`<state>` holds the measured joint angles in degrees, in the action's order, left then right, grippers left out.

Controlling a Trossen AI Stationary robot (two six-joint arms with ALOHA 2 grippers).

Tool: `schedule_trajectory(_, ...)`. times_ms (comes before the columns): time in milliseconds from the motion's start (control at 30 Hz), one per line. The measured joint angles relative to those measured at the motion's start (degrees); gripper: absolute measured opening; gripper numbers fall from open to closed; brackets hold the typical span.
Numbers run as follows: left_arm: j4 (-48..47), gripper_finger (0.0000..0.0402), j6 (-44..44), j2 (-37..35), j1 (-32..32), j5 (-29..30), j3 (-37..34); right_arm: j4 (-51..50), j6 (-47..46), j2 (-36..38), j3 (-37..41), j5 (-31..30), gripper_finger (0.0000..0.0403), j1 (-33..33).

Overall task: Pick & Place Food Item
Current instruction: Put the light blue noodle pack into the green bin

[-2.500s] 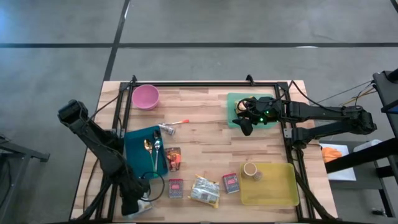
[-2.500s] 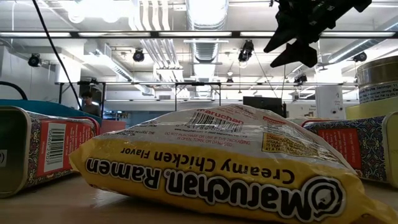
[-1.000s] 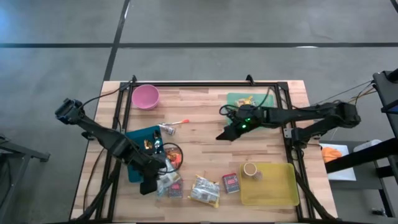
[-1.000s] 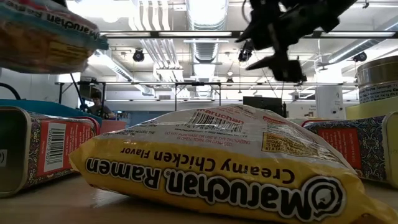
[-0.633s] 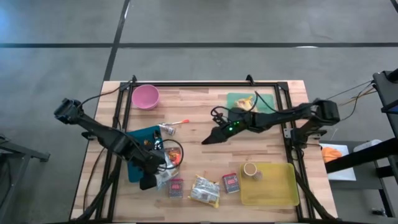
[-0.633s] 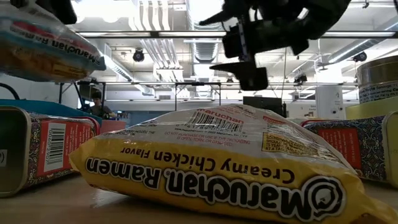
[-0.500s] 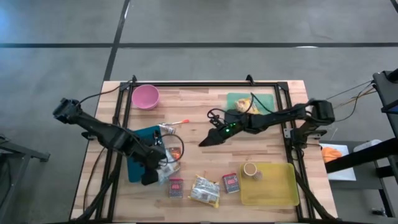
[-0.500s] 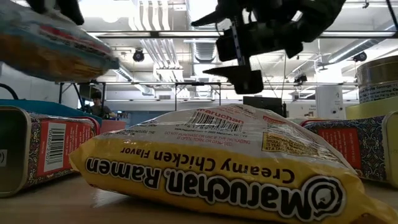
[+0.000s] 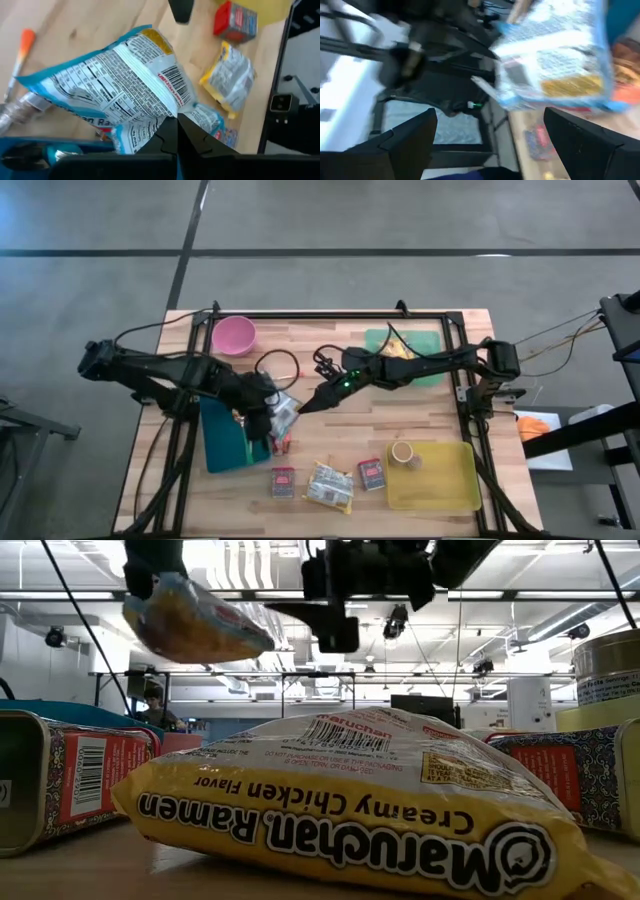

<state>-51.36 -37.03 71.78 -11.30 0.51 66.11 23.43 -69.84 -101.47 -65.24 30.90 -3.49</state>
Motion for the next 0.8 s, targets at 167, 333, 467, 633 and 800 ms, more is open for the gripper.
schedule_trajectory(167, 0.77, 0.0000, 1.30, -2.48, 1.20, 0.66, 0.00, -6.79, 3.36, 1.47, -0.20, -4.28, 0.0361, -0.01)
schedule_trajectory(333, 2.75, 0.0000, 1.50, -5.00, 1.33, 1.65, 0.00, -6.14, 3.85, 3.06, 0.99, -5.90, 0.0361, -0.94)
schedule_trajectory(467, 4.17, 0.0000, 1.73, -6.08, 1.39, 2.20, 0.00, -6.49, 3.84, 3.06, 1.26, -6.04, 0.0361, -1.48)
schedule_trajectory(633, 5.23, 0.0000, 2.76, -6.48, 1.52, 2.54, 0.00, -5.22, 4.18, 3.01, 1.04, -7.35, 0.0361, -1.52)
schedule_trajectory(800, 6.68, 0.0000, 3.03, -6.48, 1.55, 2.52, 0.00, -4.70, 4.09, 3.06, 0.88, -8.63, 0.0361, -2.00)
